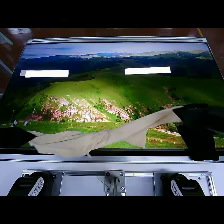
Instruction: Fold the shirts.
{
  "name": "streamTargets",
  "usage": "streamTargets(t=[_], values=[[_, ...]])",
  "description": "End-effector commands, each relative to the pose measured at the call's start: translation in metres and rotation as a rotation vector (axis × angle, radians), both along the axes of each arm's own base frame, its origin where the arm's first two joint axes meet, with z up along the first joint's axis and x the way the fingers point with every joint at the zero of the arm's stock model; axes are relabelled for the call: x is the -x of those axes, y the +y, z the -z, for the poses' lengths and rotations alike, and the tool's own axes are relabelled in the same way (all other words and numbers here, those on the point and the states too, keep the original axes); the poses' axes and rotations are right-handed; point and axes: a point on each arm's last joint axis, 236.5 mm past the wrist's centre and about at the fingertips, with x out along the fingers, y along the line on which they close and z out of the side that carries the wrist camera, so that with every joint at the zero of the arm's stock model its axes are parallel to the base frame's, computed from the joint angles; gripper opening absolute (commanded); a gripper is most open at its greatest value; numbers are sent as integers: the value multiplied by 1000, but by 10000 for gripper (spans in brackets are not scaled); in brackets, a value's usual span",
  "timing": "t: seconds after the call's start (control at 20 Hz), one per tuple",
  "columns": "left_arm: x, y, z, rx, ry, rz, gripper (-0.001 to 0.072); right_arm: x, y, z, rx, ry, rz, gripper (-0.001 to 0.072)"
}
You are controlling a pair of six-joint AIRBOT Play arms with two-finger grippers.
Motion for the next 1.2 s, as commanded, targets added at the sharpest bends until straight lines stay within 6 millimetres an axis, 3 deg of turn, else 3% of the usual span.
streamTargets(t=[0.0,0.1,0.2,0.35,0.5,0.65,0.7,0.75,0.8,0.85,0.95,1.0,1.1,1.15], values=[[-40,-11,44,99,-44,-83,43,-77,-17,10,-69,-167,153,63],[-88,-2,46,132,-189,-194,43,-123,-24,13,-129,-210,225,63],[-124,9,63,150,-222,-296,43,-163,-18,42,-206,-162,265,64],[-154,11,112,190,-114,-374,43,-206,10,116,-255,-25,267,64],[-181,7,163,254,11,-466,43,-225,33,197,-225,101,274,65],[-194,2,209,308,133,-550,51,-226,44,245,-271,228,315,84],[-195,-2,218,329,162,-557,152,-224,46,249,-280,248,315,91],[-197,-6,220,342,166,-540,379,-224,46,247,-279,246,309,173],[-199,-8,215,353,159,-515,632,-224,47,239,-278,235,292,523],[-200,-6,206,357,150,-482,710,-224,46,227,-261,213,249,641],[-196,11,179,351,146,-363,707,-214,29,198,-168,178,133,640],[-185,30,170,315,188,-330,702,-202,7,190,-83,196,95,641],[-145,76,168,199,321,-295,569,-156,-52,195,131,322,60,640],[-120,92,172,154,394,-290,545,-127,-80,202,206,430,67,640]])
